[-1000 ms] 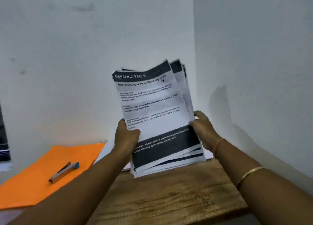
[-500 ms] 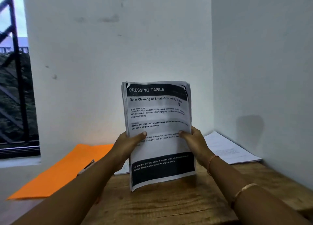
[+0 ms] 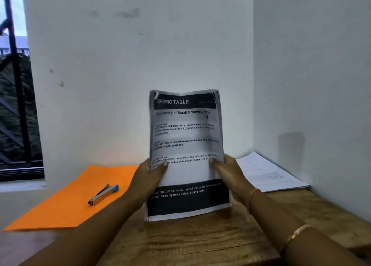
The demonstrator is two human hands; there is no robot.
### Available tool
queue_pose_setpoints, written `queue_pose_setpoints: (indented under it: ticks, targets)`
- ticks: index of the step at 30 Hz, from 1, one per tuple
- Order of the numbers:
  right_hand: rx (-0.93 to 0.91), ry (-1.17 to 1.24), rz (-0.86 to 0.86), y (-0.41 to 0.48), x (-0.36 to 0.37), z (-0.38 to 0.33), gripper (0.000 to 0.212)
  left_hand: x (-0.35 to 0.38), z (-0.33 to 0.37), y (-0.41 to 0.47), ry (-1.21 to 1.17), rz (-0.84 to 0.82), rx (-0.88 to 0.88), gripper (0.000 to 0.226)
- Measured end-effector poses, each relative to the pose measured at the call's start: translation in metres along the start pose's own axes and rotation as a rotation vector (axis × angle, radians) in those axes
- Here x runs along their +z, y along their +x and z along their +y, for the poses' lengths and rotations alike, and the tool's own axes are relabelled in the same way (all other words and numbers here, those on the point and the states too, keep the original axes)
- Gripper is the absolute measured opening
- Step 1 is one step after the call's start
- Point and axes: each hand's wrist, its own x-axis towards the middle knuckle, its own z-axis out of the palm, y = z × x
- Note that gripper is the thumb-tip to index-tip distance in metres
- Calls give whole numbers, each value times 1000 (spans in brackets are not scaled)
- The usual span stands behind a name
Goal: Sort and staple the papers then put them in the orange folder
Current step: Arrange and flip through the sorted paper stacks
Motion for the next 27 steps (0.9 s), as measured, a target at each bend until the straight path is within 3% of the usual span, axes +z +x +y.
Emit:
queue_pose_setpoints:
  ticks: [6,11,13,15,18,21,24,27]
  targets:
    - [56,-159,-13,6,1,15,17,-6,-16,12,130,-19,-110,9]
    - [397,-178,-236,9,-3,21,26,-13,-26,17,217,-157,-427,28]
    - [526,-167,-331,6,-3,27,23,-15,-33,15,361,-215,-506,37]
    - [583,-210,-378,3,-2,31,12,-18,-40,13,531,-270,-530,44]
    - [608,-260,-429,4,-5,31,10,-26,-48,15,580,-350,-590,55]
    - [650,-301,-472,8,-4,28,10,-30,-46,17,876,-394,-503,80]
    - [660,-456,-518,10,-2,18,21,-26,-41,21,1214,-374,-288,113]
    - [525,-692,-426,17,-2,8,22,-15,-41,31,1288,-467,-168,110]
